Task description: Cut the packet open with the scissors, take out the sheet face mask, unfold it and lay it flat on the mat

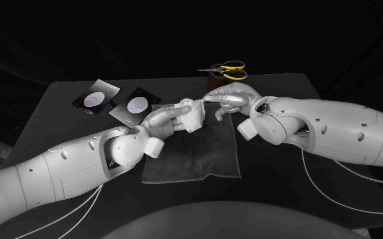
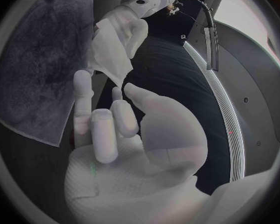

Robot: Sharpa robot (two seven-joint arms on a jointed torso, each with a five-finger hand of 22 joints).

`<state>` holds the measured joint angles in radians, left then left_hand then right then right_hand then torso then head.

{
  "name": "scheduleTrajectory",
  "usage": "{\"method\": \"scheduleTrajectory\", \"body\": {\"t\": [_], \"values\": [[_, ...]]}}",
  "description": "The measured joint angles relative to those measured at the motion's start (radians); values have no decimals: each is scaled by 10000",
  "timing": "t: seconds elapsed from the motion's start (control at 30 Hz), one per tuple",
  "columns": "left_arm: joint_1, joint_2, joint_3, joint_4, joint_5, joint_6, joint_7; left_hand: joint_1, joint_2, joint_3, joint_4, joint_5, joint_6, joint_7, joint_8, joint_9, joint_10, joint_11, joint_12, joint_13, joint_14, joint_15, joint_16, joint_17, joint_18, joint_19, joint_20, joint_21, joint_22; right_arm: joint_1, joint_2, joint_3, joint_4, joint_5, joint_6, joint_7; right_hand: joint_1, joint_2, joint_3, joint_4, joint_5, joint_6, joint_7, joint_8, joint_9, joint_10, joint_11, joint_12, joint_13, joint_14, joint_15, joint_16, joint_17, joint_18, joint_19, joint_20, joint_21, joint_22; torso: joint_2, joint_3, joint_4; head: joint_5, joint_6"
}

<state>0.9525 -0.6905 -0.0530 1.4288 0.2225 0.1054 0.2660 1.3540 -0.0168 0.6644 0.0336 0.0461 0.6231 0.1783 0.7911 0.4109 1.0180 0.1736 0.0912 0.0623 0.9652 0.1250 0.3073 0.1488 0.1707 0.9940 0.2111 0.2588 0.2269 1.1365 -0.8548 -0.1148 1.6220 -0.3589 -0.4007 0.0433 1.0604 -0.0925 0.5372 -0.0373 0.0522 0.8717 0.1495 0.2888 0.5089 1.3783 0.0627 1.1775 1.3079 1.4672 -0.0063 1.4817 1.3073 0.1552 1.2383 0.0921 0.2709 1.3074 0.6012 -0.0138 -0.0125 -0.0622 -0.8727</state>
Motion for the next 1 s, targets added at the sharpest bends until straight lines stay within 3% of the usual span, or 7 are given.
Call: {"method": "scheduleTrajectory", "body": {"t": [0.07,0.2,0.3,0.4,0.63,0.9,1.0], "values": [[0,-8,0,9,46,10,-25,-87,74,24,24,3,-238,-21,-184,-145,1,2,-73,0,1,-1,-112,-27,-1,128,-15,35,-5,0,14,-20,-113,-39,107,-49,-93,-93,-277,113,0,-145,45,-89,-80,-224,62,-245,-136,-46,67,-109,0,1,-123,51,-75,-34,0,-3,0,-1,0],[0,-39,0,39,144,56,-68,-226,-22,37,37,4,-406,-88,-377,-326,1,2,-143,1,158,-49,-172,-49,-4,452,-99,120,-28,-47,12,-34,-316,-98,337,-121,-234,-234,-748,358,0,-236,74,-105,-152,-507,133,-540,-416,-170,178,-201,-2,0,-218,146,-178,-129,0,-4,1,-11,0],[0,-71,0,71,218,119,-90,-196,-49,25,32,4,-406,-89,-415,-432,35,-32,-185,1,463,-109,-172,-30,-6,704,-162,190,-50,-106,-37,-48,-392,-115,515,-139,-282,-244,-1085,539,0,-295,83,-105,-199,-565,143,-555,-495,-241,151,-231,-72,3,-244,172,-216,-179,0,-4,1,-15,-1],[0,-113,0,111,293,198,-107,-186,-60,-39,24,4,-406,-89,-442,-502,133,-63,-185,1,667,-159,-172,13,-8,787,-253,230,-74,-172,-151,-60,-394,-115,722,-140,-313,-208,-1308,705,0,-306,94,-105,-222,-565,143,-555,-548,-241,151,-231,-88,147,-279,207,-253,-208,1,-4,1,-43,-1],[-1,-274,32,230,419,432,-121,-293,-167,-133,9,4,-406,-89,-443,-674,316,-182,-227,1,1439,-347,-19,260,-14,1314,-417,425,-89,-465,-400,-109,-300,-83,1127,-93,-310,-205,-1485,822,0,-307,94,-65,-233,-565,143,-415,-544,-242,152,-231,-40,149,-279,208,-252,-228,1,0,-5,-128,-1],[0,-426,65,373,501,727,-125,-484,-420,-272,-17,4,-405,-90,-518,-943,527,-384,-226,2,2721,-674,674,1112,-91,2296,-756,1088,163,-1021,-348,-142,-311,166,1609,238,64,169,-1553,870,1,-172,34,-43,-380,-520,98,-161,-472,-242,152,-158,4,146,-279,208,-252,-273,-4,12,-5,-195,-1],[0,-456,68,418,521,818,-130,-524,-460,-272,-17,4,-383,-69,-558,-1006,696,-415,-226,2,3000,-776,964,1548,-54,2522,-874,1346,283,-1177,-253,-152,-330,348,1894,462,136,241,-1596,828,1,-227,-23,-225,-505,-385,25,117,-323,-199,110,-71,7,146,-279,208,-252,-274,1,12,-5,-214,-1]]}}
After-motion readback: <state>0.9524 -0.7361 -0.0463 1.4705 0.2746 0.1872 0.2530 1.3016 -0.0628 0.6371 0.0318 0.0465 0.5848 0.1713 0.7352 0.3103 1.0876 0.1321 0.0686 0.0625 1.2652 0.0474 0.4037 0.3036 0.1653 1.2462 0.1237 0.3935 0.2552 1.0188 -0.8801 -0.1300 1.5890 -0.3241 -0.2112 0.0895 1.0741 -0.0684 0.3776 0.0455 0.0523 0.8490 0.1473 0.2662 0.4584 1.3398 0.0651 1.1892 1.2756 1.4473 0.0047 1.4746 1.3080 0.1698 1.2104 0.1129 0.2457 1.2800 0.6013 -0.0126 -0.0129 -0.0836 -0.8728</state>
